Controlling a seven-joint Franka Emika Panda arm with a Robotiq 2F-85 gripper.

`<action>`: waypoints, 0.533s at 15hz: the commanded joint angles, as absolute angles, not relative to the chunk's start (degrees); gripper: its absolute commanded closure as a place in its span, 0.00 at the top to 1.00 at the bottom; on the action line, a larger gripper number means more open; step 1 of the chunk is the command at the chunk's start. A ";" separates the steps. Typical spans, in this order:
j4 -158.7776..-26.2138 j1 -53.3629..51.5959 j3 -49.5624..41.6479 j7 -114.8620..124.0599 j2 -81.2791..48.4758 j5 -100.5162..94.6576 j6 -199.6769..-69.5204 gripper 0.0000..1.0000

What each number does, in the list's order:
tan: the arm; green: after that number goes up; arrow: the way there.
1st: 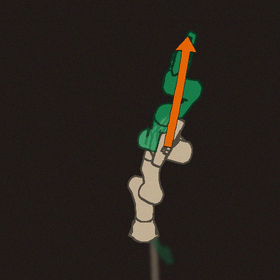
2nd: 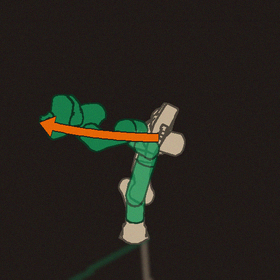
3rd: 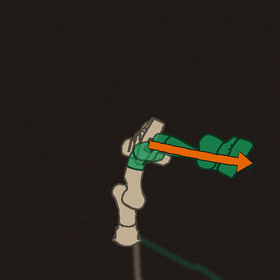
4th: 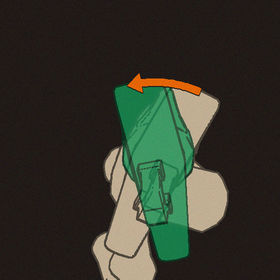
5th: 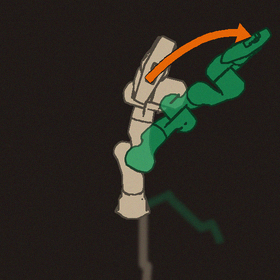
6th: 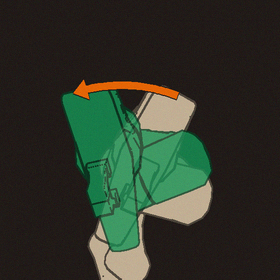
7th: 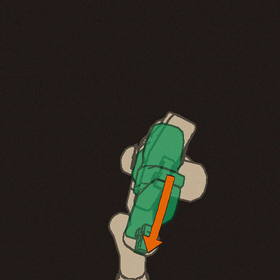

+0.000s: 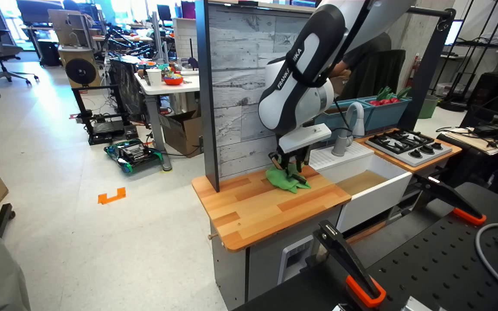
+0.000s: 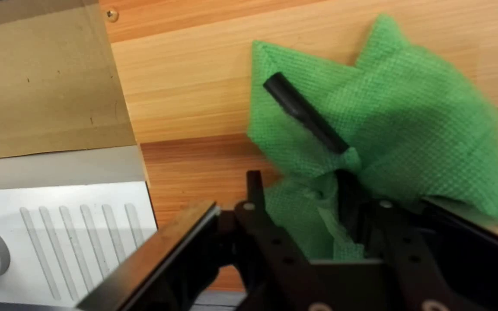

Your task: Fold the green towel from left to right then bottom to top

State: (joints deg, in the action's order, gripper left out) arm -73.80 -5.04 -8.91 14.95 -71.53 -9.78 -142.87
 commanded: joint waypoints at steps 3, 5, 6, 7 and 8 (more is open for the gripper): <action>-74.22 -5.91 -9.47 14.82 -71.19 -9.22 -143.67 0.93; -74.77 -5.97 -9.37 14.66 -70.80 -9.23 -143.84 1.00; -75.04 -6.02 -9.34 14.70 -70.65 -9.20 -144.03 1.00; -75.54 -6.14 -9.43 15.02 -70.39 -9.14 -144.46 1.00; -75.88 -6.03 -9.26 14.80 -70.18 -9.05 -144.69 1.00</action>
